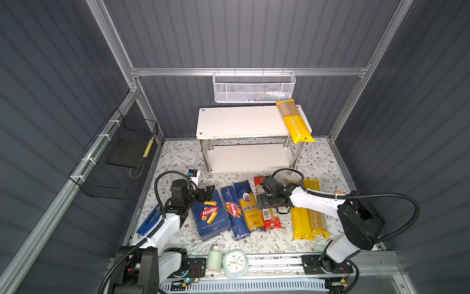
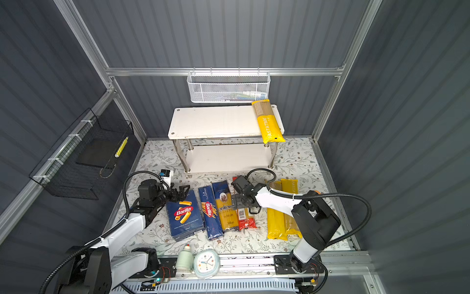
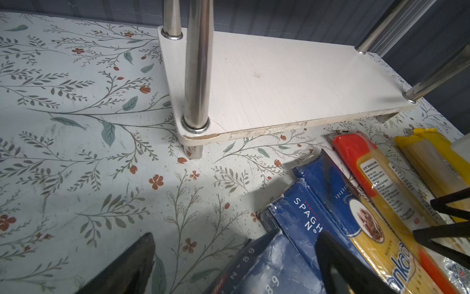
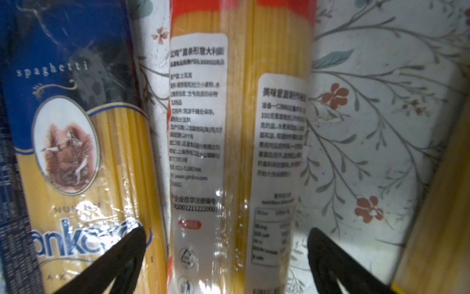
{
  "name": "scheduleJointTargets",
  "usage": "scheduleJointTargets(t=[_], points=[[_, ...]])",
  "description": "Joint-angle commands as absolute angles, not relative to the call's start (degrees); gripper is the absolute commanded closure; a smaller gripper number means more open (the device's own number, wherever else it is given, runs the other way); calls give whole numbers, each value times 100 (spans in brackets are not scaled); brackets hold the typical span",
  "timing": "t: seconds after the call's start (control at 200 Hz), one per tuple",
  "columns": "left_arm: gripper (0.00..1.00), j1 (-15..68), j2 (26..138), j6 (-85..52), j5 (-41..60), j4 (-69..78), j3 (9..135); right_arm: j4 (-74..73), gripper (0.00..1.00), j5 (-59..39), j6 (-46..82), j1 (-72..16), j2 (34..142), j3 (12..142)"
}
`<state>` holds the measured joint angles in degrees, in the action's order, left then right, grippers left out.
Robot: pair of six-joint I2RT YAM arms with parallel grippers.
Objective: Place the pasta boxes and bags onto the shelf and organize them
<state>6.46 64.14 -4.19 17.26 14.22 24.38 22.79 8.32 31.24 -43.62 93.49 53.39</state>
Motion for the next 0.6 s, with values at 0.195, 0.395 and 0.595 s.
scheduleJointTargets(t=[0.195,0.395,0.595], points=[[1,668,6408,-330,1837,1406,2602,2362,1,1011,3163,-4419,9657,5484],[1,668,6424,-325,1837,1398,2610,2305,7,966,3255,-4417,9727,5435],[1,669,6382,-323,1837,1414,2585,2259,4,809,3401,-4421,9836,5387]])
